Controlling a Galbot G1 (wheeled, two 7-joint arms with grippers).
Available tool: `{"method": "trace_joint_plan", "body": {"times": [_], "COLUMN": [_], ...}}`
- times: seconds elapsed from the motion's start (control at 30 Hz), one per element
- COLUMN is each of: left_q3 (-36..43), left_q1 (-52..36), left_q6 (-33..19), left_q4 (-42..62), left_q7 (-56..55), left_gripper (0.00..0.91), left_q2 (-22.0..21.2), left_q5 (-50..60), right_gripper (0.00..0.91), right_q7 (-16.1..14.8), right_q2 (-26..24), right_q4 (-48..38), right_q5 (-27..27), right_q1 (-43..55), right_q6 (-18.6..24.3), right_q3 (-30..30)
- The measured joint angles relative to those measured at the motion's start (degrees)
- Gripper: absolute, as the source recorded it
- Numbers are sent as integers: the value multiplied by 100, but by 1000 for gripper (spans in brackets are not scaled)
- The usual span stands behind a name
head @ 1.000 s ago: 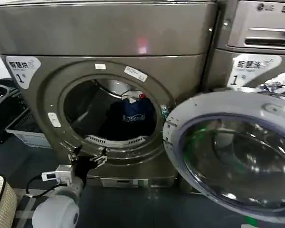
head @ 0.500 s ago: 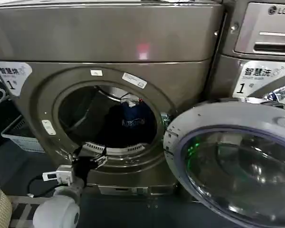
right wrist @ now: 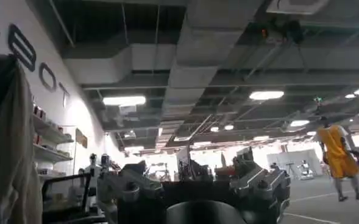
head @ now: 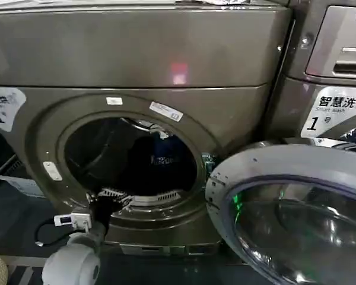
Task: Grasp the clothes from the dryer.
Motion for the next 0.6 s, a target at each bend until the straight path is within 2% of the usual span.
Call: {"method": "trace_joint_plan", "body": {"times": [0.6], "left_q3": [-6], "left_q1": [13], "left_q6": [0], "left_q4": [3], "left_q7": [8], "left_gripper": [907], "left_q2": [27], "left_q5": [0], "right_gripper": [907], "right_q7": [-5], "right_q2": [-11], "right_q4": [-23], "right_q5": [-8], "right_q1": [-1], "right_q6": [4], "right_q3": [-3]}}
